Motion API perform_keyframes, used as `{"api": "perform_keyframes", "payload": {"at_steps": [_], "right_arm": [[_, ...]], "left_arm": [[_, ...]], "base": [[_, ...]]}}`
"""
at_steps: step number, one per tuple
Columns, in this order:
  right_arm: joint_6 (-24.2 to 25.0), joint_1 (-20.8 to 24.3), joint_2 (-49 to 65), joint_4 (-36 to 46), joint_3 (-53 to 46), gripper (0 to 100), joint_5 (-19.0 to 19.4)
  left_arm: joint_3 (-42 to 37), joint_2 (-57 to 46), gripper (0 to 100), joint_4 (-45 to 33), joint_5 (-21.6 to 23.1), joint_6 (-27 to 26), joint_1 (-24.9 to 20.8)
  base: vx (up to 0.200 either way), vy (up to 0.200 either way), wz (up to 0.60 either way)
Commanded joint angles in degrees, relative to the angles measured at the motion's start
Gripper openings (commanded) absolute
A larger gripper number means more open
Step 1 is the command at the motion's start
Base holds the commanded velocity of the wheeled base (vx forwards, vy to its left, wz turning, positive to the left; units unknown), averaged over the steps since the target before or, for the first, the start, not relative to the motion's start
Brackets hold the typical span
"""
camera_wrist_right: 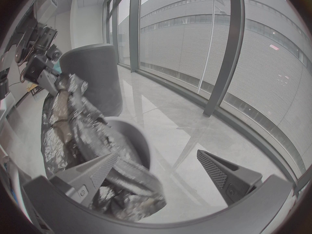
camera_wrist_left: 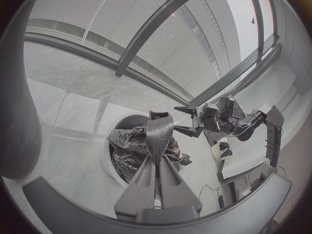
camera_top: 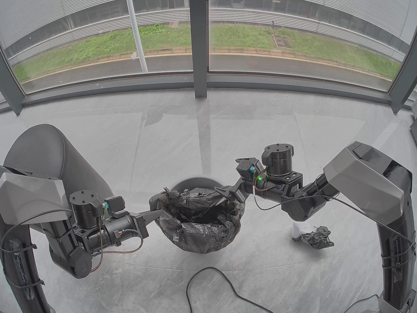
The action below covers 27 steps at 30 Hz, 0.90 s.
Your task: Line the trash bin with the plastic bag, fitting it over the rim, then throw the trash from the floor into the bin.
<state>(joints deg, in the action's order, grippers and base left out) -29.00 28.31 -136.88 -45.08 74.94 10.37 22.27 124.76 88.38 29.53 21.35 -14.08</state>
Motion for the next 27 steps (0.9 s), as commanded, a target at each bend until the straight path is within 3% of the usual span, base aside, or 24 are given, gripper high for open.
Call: {"api": "perform_keyframes", "payload": {"at_steps": [1, 4, 9, 12, 16, 27], "right_arm": [[0.26, -0.53, -5.33, 0.08, 7.59, 100, -1.06], [0.35, -0.62, -7.44, 0.08, 10.85, 100, -2.82], [0.7, -0.88, -5.77, 0.26, 8.91, 100, -2.38], [0.35, -1.06, -0.15, -0.27, -1.99, 100, -0.09], [0.17, -0.53, 2.49, -1.41, -8.4, 100, 1.67], [0.17, 1.75, -0.5, -1.15, -9.37, 100, 3.95]], "left_arm": [[2.43, 2.95, 0, 0.04, -1.66, 0.1, 0.19], [3.3, 3.65, 0, 0.04, -1.75, 0.1, 0.28], [3.74, 3.47, 0, 0.04, -1.75, 0.1, 0.46], [3.74, 3.21, 0, 0.04, -1.75, 0.1, 0.63], [3.74, 3.12, 0, 0.04, -1.75, 0.01, 0.9], [2.25, 0.66, 0, 0.04, -1.66, -0.16, 0.81]], "base": [[0.0, 0.0, 0.0], [0.0, 0.0, 0.0], [0.0, 0.0, 0.0], [0.0, 0.0, 0.0], [0.0, 0.0, 0.0], [0.0, 0.0, 0.0]]}}
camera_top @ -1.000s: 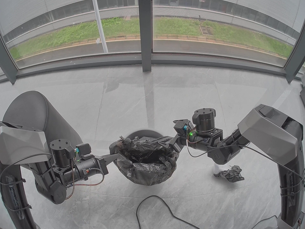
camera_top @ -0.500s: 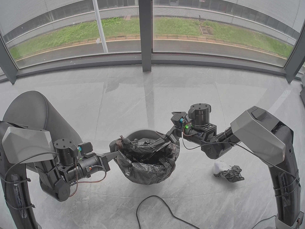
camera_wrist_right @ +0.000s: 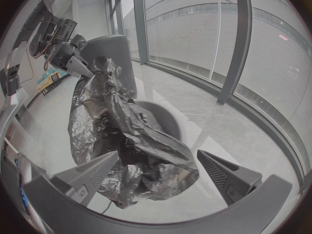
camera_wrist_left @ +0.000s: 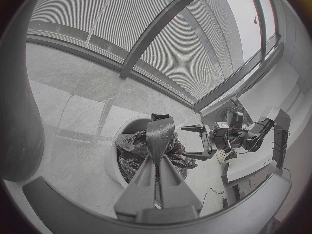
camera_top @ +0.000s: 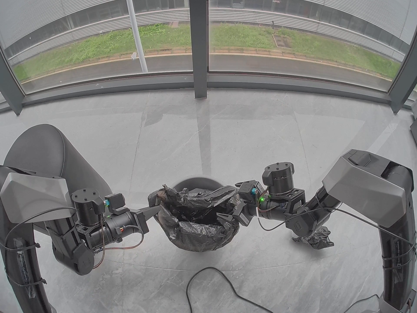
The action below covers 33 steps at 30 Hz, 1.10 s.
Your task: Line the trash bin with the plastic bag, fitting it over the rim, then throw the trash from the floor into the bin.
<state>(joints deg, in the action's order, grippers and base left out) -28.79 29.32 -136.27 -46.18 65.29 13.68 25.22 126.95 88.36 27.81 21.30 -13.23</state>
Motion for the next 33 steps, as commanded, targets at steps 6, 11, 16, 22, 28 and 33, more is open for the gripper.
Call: {"api": "perform_keyframes", "payload": {"at_steps": [6, 11, 16, 22, 28, 33], "right_arm": [[-0.3, 0.39, -5.06, -0.4, 5.37, 100, 1.0], [-1.62, 0.12, -6.12, -0.4, 7.48, 100, 1.79], [-2.67, -0.05, -5.85, -0.4, 7.66, 100, 3.72], [-3.73, -0.4, -6.2, -0.58, 9.06, 0, 6.36], [-3.73, -0.4, -5.5, -0.58, 9.24, 0, 6.8], [-3.55, -1.02, -5.06, -0.76, 9.5, 0, 6.8]], "left_arm": [[-2.99, -3.73, 0, 0.06, 0.32, -0.2, -0.92], [-3.95, -3.99, 0, 0.06, 0.14, -0.2, -0.92], [-4.13, -4.08, 0, 0.06, 0.14, -0.2, -1.01], [-4.22, -4.17, 0, 0.06, 0.14, -0.29, -1.01], [-4.39, -3.82, 0, 0.06, 0.05, -0.29, -0.84], [-3.43, -2.5, 0, 0.06, 0.05, -0.47, -0.48]], "base": [[0.0, 0.0, 0.0], [0.0, 0.0, 0.0], [0.0, 0.0, 0.0], [0.0, 0.0, 0.0], [0.0, 0.0, 0.0], [0.0, 0.0, 0.0]]}}
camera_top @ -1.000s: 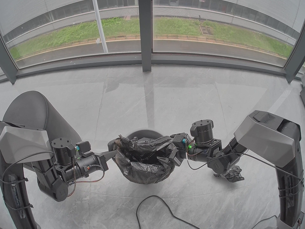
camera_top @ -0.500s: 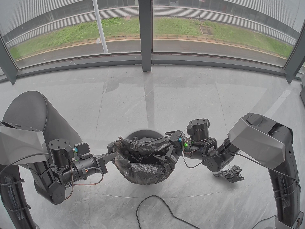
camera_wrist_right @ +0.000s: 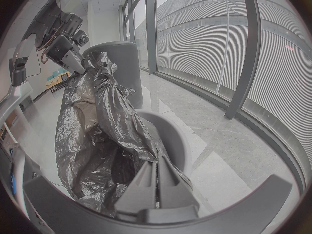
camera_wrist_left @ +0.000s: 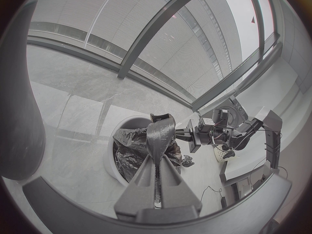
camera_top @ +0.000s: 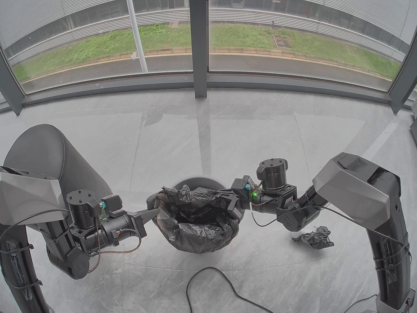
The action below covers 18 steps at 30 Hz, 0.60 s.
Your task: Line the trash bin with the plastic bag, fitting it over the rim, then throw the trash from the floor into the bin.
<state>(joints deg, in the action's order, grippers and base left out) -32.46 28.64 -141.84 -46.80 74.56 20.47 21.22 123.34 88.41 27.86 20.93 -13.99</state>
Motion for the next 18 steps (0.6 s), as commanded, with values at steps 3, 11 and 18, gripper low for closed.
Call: {"api": "perform_keyframes", "payload": {"at_steps": [3, 11, 18], "right_arm": [[0.3, -0.51, -0.37, -0.05, 2.61, 0, 0.01], [0.47, -0.69, -3.09, 0.13, 8.24, 0, -0.87], [0.47, -1.3, -3.09, 0.48, 9.03, 0, -1.04]], "left_arm": [[1.28, 2.43, 0, 0.01, 0.01, -0.28, 0.55], [5.49, 5.15, 0, -0.08, -0.08, -0.36, 2.83], [8.4, 7.61, 0, -0.95, -0.08, -0.36, 3.8]], "base": [[0.0, 0.0, 0.0], [0.0, 0.0, 0.0], [0.0, 0.0, 0.0]]}}
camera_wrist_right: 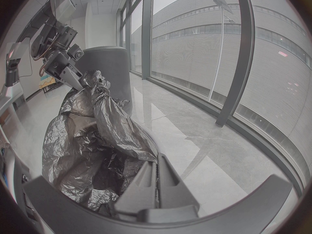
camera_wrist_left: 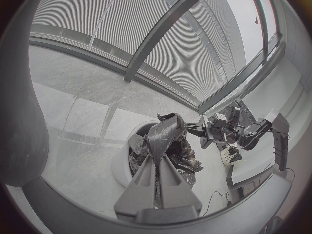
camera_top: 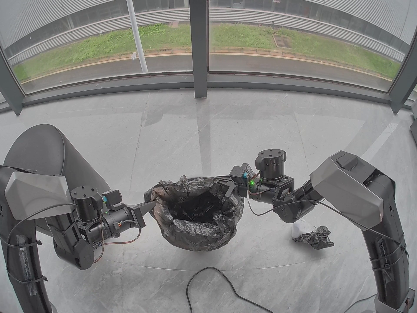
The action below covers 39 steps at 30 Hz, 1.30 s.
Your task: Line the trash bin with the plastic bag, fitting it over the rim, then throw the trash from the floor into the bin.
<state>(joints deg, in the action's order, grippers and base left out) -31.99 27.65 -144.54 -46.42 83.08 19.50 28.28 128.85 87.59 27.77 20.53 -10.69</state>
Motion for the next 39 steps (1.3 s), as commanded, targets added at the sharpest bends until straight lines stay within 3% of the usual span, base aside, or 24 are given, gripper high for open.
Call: {"api": "perform_keyframes", "payload": {"at_steps": [1, 8, 22, 32, 39], "right_arm": [[0.0, -0.49, -0.39, 0.19, 0.94, 0, -0.08], [0.17, -1.28, -0.48, 0.45, 2.53, 0, -2.45], [0.79, -0.84, -0.3, 0.1, 3.23, 0, -2.45], [0.79, -0.84, -0.39, 0.19, 3.14, 0, -2.45], [0.87, -0.84, -0.39, 0.02, 3.23, 0, -2.45]], "left_arm": [[1.69, 2.37, 0, -0.14, 0.0, 0.04, 0.58], [4.41, 2.98, 0, -1.37, 0.0, 0.04, 0.76], [4.33, 1.93, 0, -0.23, -0.08, -0.23, 0.41], [3.27, 2.81, 0, 0.74, -0.26, -7.26, 0.5], [2.83, 3.16, 0, 0.56, -0.35, -7.61, 0.76]], "base": [[0.0, 0.0, 0.0], [0.0, 0.0, 0.0], [0.0, 0.0, 0.0], [0.0, 0.12, 0.0], [0.0, 0.0, 0.0]]}}
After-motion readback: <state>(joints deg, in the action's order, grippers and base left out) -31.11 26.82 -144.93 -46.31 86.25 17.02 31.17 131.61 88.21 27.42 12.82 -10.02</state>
